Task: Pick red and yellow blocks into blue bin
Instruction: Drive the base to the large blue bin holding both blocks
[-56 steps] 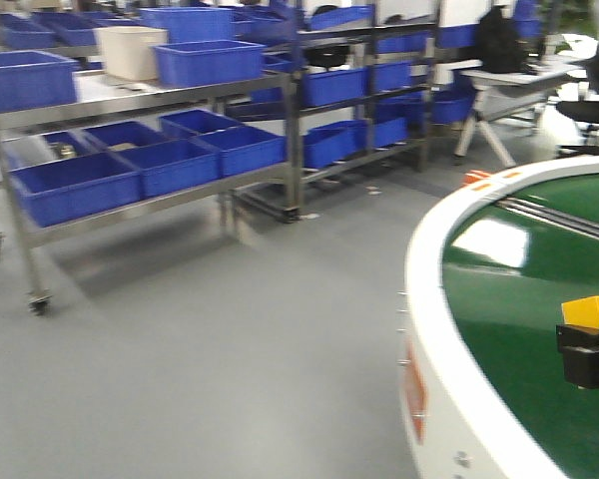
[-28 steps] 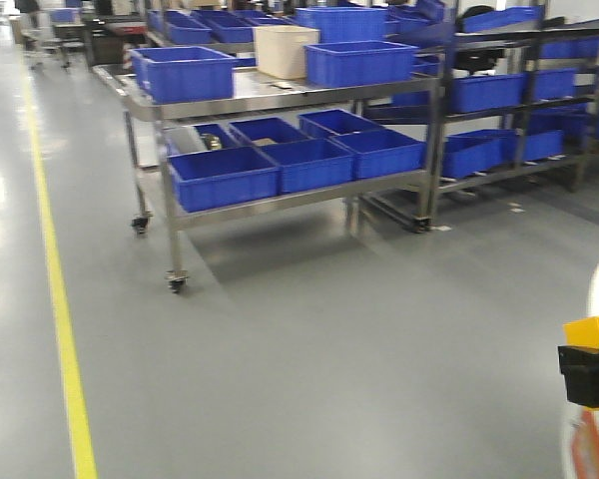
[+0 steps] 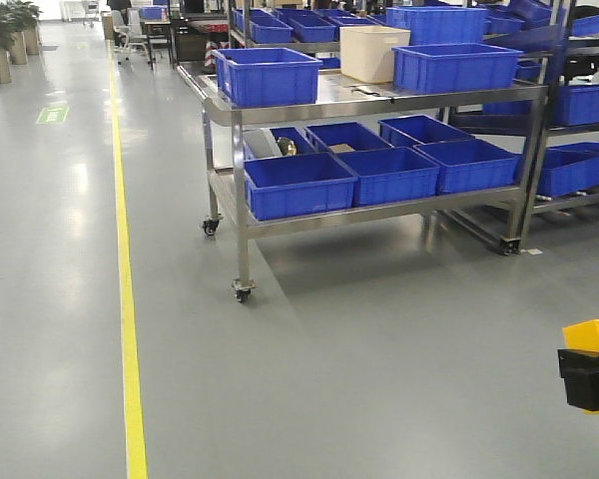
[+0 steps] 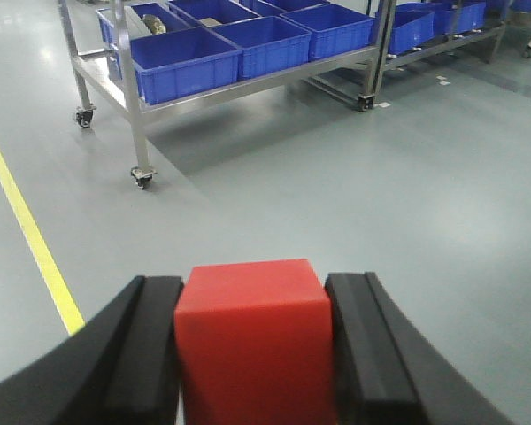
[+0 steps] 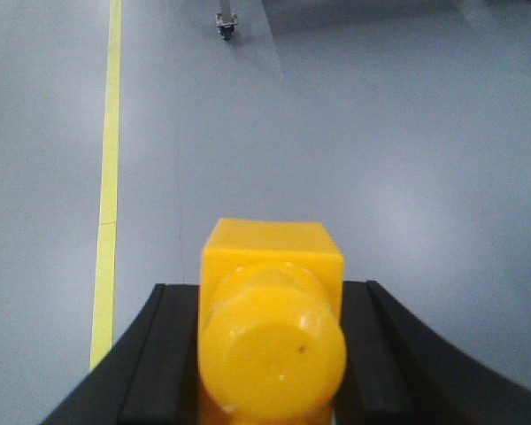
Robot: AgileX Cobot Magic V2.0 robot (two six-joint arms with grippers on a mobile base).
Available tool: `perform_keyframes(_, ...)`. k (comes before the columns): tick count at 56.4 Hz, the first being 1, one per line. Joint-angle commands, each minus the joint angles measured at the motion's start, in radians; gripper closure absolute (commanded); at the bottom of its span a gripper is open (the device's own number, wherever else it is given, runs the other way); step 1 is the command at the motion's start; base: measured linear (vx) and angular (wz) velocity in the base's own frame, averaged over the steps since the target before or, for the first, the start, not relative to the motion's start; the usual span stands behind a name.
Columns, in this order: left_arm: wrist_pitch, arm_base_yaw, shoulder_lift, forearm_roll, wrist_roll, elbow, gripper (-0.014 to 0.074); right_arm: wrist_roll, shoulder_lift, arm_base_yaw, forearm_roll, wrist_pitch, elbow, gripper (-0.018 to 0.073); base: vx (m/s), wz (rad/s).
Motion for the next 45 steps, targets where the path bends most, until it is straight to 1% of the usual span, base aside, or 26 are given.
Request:
perform_keyframes(1,-0.078,-0.008,-0.002,-0.011,0.001,-0.028,0.0597,-0.012,-0.016,-0.003,-0.007,-0.071,-0.027,0.0569,0.37,0.11)
perform_keyframes(23,-0.078,-0.008,0.0,-0.011,0.001,-0.028,0.0597,-0.012,-0.016,-0.003,-0.007,-0.071,-0.027,0.0569,0.41,0.02)
perform_keyframes(45,-0.077,-0.008,0.0,-0.011,0.001,-0.028,0.0597,-0.012,-0.016,-0.003,-0.007,-0.071,-0.027,0.0569,0.46,-0.14)
